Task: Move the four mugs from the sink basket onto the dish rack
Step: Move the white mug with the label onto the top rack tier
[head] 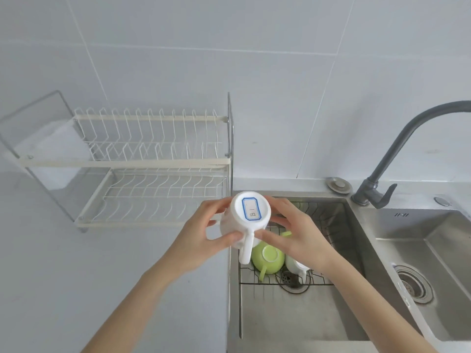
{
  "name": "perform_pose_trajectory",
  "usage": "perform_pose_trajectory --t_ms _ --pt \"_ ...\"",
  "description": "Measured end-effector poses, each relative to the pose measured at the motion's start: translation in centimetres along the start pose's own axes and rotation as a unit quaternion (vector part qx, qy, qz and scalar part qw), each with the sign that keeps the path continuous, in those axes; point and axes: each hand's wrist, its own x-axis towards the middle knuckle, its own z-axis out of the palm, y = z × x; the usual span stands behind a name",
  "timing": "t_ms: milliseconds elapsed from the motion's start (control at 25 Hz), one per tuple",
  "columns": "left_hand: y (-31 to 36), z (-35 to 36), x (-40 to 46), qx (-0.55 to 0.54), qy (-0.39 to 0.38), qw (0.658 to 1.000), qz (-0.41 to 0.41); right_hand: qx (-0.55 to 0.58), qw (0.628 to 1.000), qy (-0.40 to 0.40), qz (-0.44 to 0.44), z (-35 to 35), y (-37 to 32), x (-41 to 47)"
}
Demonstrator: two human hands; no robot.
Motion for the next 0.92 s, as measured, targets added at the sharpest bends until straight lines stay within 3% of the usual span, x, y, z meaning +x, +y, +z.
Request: perform_pose_trajectory --t_ms 360,640,920 --pt "-0.5 -9.4 1.2 0.035 0.03 0.996 0.071 -0.083 0.994 0.017 -0.074 4.1 -6.3 5.5" --pt "1.4 -14.1 5.9 0.057 0.069 0.99 0.113 -0.167 0.978 0.031 -0.118 2.2 -11.0 11.6" --pt "2.5 -17.5 13.4 0.084 0.065 0.991 0.077 -0.292 0.952 -0.013 -0.089 -0.9 -13.9 19.9"
